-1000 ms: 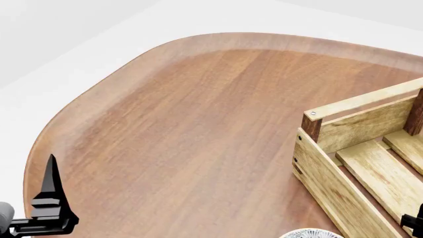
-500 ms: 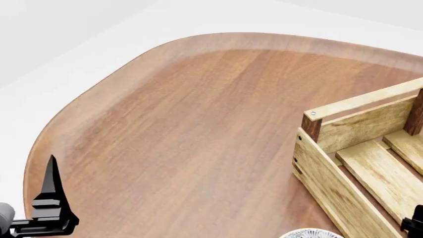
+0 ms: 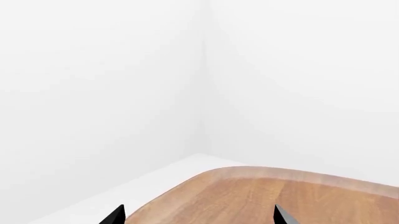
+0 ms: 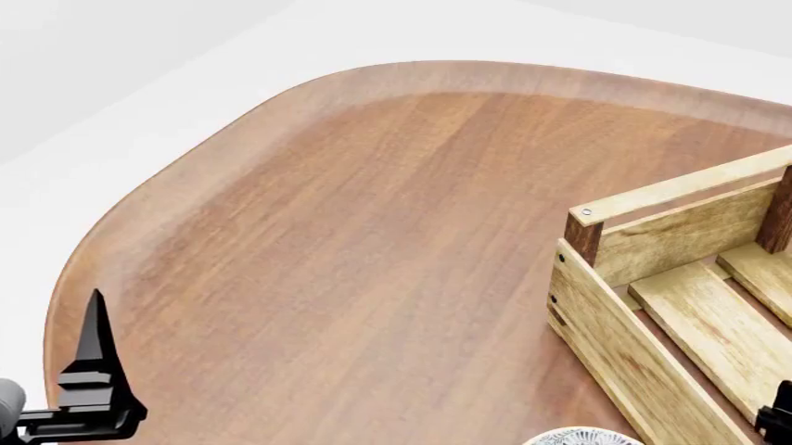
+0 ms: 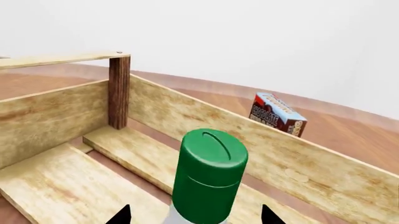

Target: Pick up the salad dressing and put it in the tray.

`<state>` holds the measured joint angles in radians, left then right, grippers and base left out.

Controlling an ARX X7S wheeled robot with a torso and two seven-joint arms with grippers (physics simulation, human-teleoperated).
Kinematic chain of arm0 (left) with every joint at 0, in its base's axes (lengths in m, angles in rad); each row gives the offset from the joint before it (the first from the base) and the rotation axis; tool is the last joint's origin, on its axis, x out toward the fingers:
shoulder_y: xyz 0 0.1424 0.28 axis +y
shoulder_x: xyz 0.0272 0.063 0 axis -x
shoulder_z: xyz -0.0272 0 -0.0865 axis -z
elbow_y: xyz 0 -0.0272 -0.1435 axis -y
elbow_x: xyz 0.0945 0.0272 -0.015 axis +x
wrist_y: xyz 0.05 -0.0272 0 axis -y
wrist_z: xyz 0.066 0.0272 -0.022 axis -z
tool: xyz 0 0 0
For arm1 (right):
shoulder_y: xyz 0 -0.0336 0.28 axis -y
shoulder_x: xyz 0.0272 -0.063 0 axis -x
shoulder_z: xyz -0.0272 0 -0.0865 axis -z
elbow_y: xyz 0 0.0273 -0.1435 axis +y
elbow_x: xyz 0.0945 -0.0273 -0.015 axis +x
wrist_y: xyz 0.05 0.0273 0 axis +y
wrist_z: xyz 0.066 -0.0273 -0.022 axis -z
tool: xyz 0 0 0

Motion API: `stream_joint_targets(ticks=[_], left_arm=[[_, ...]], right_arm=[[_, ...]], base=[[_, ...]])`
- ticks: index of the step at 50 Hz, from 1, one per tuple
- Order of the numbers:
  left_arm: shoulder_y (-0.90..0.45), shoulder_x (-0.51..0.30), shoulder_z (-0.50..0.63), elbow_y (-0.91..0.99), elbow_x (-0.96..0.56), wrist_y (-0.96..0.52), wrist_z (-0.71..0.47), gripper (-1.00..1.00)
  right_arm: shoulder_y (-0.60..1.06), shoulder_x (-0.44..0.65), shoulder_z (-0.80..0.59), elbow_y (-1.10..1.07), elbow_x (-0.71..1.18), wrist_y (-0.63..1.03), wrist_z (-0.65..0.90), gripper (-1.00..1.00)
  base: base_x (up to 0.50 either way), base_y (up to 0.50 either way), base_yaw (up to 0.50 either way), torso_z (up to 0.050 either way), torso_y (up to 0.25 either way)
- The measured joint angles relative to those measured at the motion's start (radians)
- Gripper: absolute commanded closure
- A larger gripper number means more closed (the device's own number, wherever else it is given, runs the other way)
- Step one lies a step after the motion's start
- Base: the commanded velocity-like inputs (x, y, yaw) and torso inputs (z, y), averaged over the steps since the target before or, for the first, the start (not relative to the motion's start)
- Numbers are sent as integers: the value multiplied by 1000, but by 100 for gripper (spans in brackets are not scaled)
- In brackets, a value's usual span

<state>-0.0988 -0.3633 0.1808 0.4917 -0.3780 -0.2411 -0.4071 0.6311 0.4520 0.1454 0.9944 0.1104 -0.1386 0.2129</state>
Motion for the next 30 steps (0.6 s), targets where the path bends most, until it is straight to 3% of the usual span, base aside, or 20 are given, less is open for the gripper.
stream_joint_targets(ticks=[30], left_arm=[[-1,-10,-11,24,-15,2,-15,-100]], right_arm=[[-390,40,71,-1048,50,354,68,-100]], base=[[0,0,0,0,0]])
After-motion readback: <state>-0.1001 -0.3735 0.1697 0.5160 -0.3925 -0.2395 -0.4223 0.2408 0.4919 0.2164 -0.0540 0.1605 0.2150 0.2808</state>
